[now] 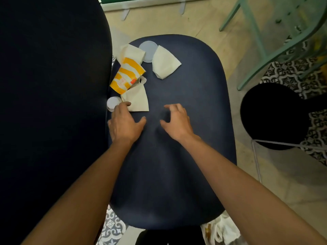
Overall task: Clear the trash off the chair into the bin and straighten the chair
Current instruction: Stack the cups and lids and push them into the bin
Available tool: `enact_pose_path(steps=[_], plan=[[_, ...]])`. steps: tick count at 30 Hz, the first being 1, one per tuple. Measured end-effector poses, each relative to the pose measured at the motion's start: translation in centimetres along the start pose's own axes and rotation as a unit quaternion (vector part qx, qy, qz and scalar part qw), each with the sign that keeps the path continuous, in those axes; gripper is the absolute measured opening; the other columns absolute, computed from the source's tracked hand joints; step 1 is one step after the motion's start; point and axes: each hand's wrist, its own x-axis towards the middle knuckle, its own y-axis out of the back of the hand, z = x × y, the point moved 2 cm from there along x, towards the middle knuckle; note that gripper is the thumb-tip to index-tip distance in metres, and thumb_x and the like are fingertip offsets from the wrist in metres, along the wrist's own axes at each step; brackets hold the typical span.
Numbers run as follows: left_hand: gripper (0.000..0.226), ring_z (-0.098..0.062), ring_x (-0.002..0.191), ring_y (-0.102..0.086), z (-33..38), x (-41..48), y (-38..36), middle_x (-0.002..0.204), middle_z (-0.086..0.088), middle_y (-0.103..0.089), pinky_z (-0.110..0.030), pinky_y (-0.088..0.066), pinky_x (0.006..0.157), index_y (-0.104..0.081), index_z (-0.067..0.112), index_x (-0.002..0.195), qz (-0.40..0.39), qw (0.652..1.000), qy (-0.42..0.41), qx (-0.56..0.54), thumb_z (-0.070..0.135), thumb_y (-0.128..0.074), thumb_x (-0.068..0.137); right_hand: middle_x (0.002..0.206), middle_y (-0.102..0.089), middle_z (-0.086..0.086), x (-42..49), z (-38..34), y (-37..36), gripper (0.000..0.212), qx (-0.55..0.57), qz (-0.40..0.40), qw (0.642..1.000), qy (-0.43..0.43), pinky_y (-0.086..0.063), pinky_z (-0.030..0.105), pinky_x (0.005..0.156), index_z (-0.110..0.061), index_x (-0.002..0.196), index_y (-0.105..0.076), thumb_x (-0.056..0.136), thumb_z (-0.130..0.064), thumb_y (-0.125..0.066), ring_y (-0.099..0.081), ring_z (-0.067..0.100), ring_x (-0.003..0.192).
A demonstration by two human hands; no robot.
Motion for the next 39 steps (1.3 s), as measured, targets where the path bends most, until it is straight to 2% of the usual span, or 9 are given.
enact_pose_path(steps=[7, 11, 15, 19, 22, 27, 30, 34, 39], plan=[[0.06, -0.027, 0.128, -0.039, -1.4, 3.2, -0.2, 0.137, -0.008, -0.04, -0.042, -0.041, 0.097, -0.041, 0.011, 0.127, 0.002, 1.0, 0.02, -0.009, 0.031, -0.07, 0.078, 0.146, -0.031, 0.003, 5.4, -3.6, -1.6, 0.07, -0.075, -0.048, 0.993, 0.08, -0.033, 0.038, 0.108, -0.016, 0.144, -0.03, 0.084, -0.024, -0.066, -0.03, 0.023, 0.134], [0.065, -0.029, 0.143, -0.016, -1.7, 4.3, -0.4, 0.153, -0.012, -0.019, -0.046, -0.033, 0.106, -0.034, 0.013, 0.135, -0.021, 0.999, 0.043, -0.011, 0.029, -0.068, 0.081, 0.151, -0.024, 0.005, 7.6, -5.6, -2.5, 0.081, -0.129, -0.068, 0.979, 0.145, -0.025, 0.039, 0.11, -0.015, 0.146, -0.024, 0.08, -0.03, -0.069, -0.022, 0.024, 0.139], [0.068, -0.032, 0.143, -0.013, -1.8, 4.9, -0.7, 0.157, -0.015, -0.007, -0.045, -0.029, 0.109, -0.027, 0.013, 0.142, -0.047, 0.997, 0.057, -0.004, 0.022, -0.064, 0.085, 0.152, -0.022, 0.004, 9.0, -6.3, -3.4, 0.093, -0.183, -0.083, 0.962, 0.186, -0.024, 0.038, 0.11, -0.015, 0.147, -0.018, 0.074, -0.03, -0.074, -0.019, 0.023, 0.14], [0.066, -0.034, 0.139, -0.015, -1.5, 6.1, -0.8, 0.156, -0.017, -0.009, -0.042, -0.029, 0.109, -0.025, 0.011, 0.144, -0.058, 0.996, 0.065, 0.032, 0.015, -0.057, 0.086, 0.155, -0.019, 0.002, 10.4, -6.4, -4.4, 0.101, -0.215, -0.083, 0.95, 0.211, -0.02, 0.038, 0.113, -0.015, 0.149, -0.013, 0.072, -0.033, -0.076, -0.015, 0.022, 0.143], [0.066, -0.036, 0.134, -0.018, -1.0, 6.8, -1.0, 0.154, -0.021, -0.012, -0.04, -0.033, 0.104, -0.027, 0.007, 0.14, -0.071, 0.993, 0.077, 0.062, 0.008, -0.06, 0.082, 0.147, -0.032, 0.003, 11.1, -6.2, -4.8, 0.094, -0.223, -0.071, 0.948, 0.217, -0.023, 0.039, 0.111, -0.016, 0.146, -0.022, 0.071, -0.036, -0.074, -0.026, 0.023, 0.138], [0.056, -0.035, 0.123, -0.03, -1.5, 6.8, -1.6, 0.135, -0.024, -0.033, -0.034, -0.037, 0.095, -0.03, 0.001, 0.134, -0.076, 0.986, 0.071, 0.129, 0.003, -0.056, 0.085, 0.13, -0.042, 0.005, 10.7, -5.3, -4.8, 0.082, -0.266, -0.055, 0.94, 0.207, -0.032, 0.035, 0.098, -0.017, 0.134, -0.035, 0.067, -0.039, -0.077, -0.039, 0.025, 0.119], [0.05, -0.035, 0.123, -0.033, -1.9, 6.7, -1.8, 0.134, -0.024, -0.033, -0.034, -0.041, 0.093, -0.032, 0.0, 0.132, -0.091, 0.979, 0.06, 0.171, 0.001, -0.054, 0.088, 0.125, -0.044, 0.004, 10.5, -4.8, -4.2, 0.079, -0.265, -0.065, 0.946, 0.176, -0.032, 0.035, 0.093, -0.016, 0.124, -0.04, 0.062, -0.043, -0.081, -0.039, 0.023, 0.116], [0.064, -0.036, 0.126, -0.032, -1.8, 6.4, -1.8, 0.136, -0.024, -0.03, -0.036, -0.038, 0.099, -0.031, -0.002, 0.133, -0.127, 0.975, 0.053, 0.176, 0.019, -0.065, 0.083, 0.121, -0.05, 0.001, 10.3, -4.1, -3.3, 0.079, -0.233, -0.074, 0.961, 0.129, -0.032, 0.036, 0.091, -0.017, 0.117, -0.042, 0.057, -0.053, -0.08, -0.042, 0.022, 0.115], [0.075, -0.035, 0.119, -0.035, -2.3, 5.9, -2.2, 0.129, -0.018, -0.037, -0.038, -0.035, 0.098, -0.036, 0.002, 0.125, -0.115, 0.978, 0.043, 0.169, 0.046, -0.069, 0.074, 0.115, -0.051, -0.001, 9.8, -3.6, -1.6, 0.087, -0.167, -0.057, 0.981, 0.082, -0.035, 0.04, 0.09, -0.019, 0.112, -0.042, 0.048, -0.065, -0.078, -0.045, 0.021, 0.111]])
